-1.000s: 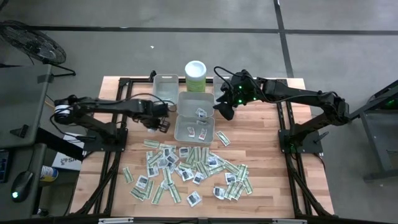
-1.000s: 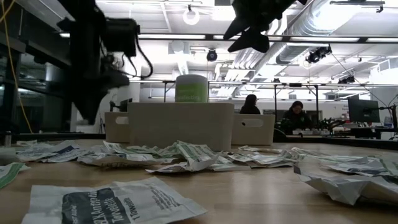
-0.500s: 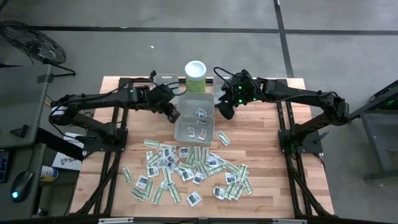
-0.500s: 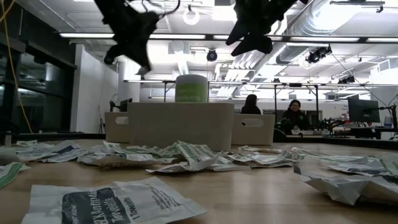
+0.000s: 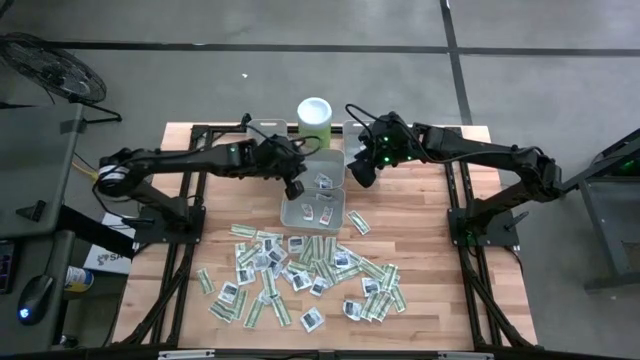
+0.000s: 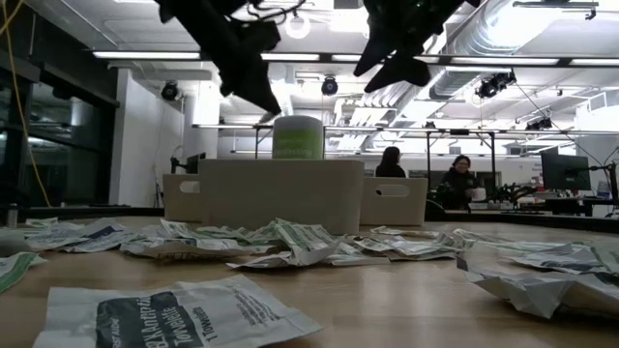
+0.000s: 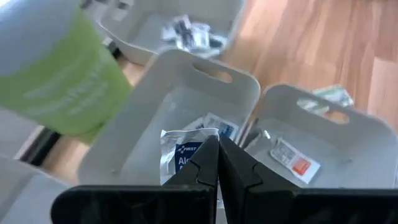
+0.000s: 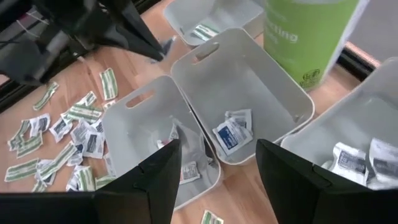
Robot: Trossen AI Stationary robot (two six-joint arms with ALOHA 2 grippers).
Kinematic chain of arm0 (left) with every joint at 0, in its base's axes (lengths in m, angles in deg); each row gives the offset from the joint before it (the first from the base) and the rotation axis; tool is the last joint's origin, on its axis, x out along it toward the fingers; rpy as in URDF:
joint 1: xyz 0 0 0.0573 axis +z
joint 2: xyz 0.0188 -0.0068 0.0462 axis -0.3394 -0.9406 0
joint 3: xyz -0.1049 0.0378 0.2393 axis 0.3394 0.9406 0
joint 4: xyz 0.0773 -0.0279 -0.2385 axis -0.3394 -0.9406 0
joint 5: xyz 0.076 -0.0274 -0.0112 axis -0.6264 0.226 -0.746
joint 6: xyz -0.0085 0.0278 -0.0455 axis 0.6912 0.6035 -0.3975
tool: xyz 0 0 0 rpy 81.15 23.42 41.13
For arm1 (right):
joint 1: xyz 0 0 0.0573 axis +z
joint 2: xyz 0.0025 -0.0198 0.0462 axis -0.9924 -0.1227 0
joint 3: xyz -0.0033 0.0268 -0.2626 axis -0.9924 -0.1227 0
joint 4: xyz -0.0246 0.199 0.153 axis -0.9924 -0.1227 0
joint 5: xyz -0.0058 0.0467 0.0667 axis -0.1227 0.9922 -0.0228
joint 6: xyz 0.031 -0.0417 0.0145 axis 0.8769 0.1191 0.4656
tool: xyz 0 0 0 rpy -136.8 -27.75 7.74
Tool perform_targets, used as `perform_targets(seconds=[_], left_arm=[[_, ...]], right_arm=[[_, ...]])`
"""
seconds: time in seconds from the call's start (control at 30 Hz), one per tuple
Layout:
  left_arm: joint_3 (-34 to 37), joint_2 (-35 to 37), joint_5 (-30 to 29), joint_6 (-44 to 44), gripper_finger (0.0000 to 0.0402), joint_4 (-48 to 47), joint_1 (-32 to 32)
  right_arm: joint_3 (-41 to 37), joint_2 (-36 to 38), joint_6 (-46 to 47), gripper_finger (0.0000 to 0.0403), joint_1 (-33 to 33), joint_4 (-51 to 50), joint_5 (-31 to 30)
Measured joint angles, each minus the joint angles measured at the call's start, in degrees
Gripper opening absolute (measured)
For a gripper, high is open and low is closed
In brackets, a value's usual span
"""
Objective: Pick & Place First Aid Supplies
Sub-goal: Put the left alcohol pad into the top center bin, then put the middle alcohol pad into the top center bin
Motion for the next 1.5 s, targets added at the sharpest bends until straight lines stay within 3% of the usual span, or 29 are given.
perform_targets(seconds=[0.63, 1.13, 1.5], left_arm=[[-0.04, -10.59, 20.93, 1.5, 0.0, 7.55, 8.9], [-0.04, -12.7, 17.82, 5.8, 0.0006, 8.7, 8.82], [-0.04, -12.36, 16.13, 5.15, 0.01, 7.53, 8.82]], right_arm=[[0.0, 0.0, 5.07, 0.0201, -0.46, -1.82, -1.87], [0.0, 0.0, 5.73, 0.0201, -0.31, -1.89, -1.43], [0.0, 0.0, 5.72, 0.0201, -0.28, -1.94, 0.17]])
